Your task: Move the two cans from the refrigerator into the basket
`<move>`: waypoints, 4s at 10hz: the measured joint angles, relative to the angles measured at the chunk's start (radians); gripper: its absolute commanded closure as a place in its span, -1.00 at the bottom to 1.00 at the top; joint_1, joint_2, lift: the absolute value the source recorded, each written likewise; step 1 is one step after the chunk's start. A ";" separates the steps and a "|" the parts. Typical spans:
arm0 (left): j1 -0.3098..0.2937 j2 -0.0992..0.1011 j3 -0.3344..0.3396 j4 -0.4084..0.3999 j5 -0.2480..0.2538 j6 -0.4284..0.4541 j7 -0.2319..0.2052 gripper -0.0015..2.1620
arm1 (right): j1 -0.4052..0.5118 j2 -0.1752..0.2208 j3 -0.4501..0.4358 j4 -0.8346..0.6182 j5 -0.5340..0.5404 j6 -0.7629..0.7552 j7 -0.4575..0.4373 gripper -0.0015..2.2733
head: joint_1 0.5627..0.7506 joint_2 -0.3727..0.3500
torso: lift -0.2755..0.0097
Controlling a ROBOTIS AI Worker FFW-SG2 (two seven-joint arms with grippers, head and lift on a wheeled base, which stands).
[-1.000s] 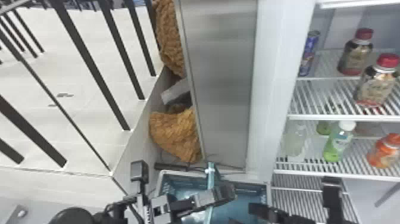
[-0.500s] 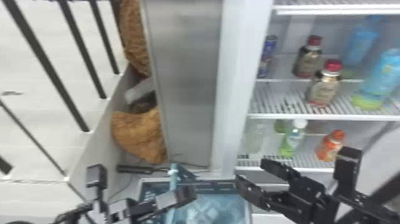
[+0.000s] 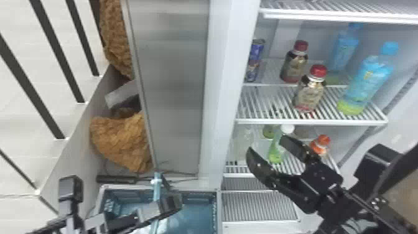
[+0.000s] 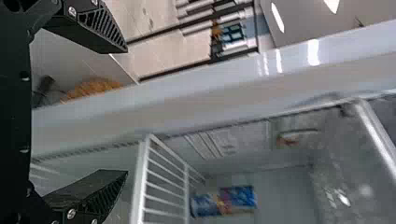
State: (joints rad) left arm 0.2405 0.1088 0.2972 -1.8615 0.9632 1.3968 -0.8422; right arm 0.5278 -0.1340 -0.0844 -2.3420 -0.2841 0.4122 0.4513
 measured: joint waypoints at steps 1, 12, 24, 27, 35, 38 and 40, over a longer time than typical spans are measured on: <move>0.000 0.000 0.000 0.000 0.000 0.000 0.000 0.10 | 0.002 0.004 0.000 -0.008 0.000 -0.038 -0.044 -0.89 | 0.41 -0.27 | 0.72; -0.007 0.005 -0.014 0.001 0.004 0.000 0.002 0.10 | -0.176 0.056 0.064 0.189 0.030 -0.221 -0.352 -0.89 | 0.41 -0.46 | 0.72; -0.020 0.013 -0.028 0.016 0.009 -0.003 0.005 0.10 | -0.559 0.074 0.152 0.556 0.078 -0.230 -0.462 -0.89 | 0.41 -0.35 | 0.72; -0.025 0.017 -0.032 0.020 0.014 -0.005 0.005 0.10 | -0.635 0.082 0.152 0.655 0.080 -0.245 -0.471 -0.89 | 0.41 -0.35 | 0.72; -0.044 0.024 -0.042 0.033 0.019 -0.017 0.006 0.10 | -0.869 0.097 0.157 0.921 0.146 -0.274 -0.479 -0.89 | 0.41 -0.34 | 0.72; -0.048 0.025 -0.044 0.037 0.020 -0.017 0.006 0.10 | -0.928 0.104 0.162 0.994 0.155 -0.285 -0.485 -0.90 | 0.41 -0.32 | 0.72; -0.051 0.025 -0.044 0.038 0.020 -0.020 0.006 0.10 | -0.964 0.105 0.164 1.035 0.163 -0.285 -0.484 -0.90 | 0.36 -0.32 | 0.72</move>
State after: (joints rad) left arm 0.1897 0.1335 0.2532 -1.8232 0.9832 1.3771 -0.8359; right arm -0.4360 -0.0292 0.0800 -1.3070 -0.1210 0.1276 -0.0325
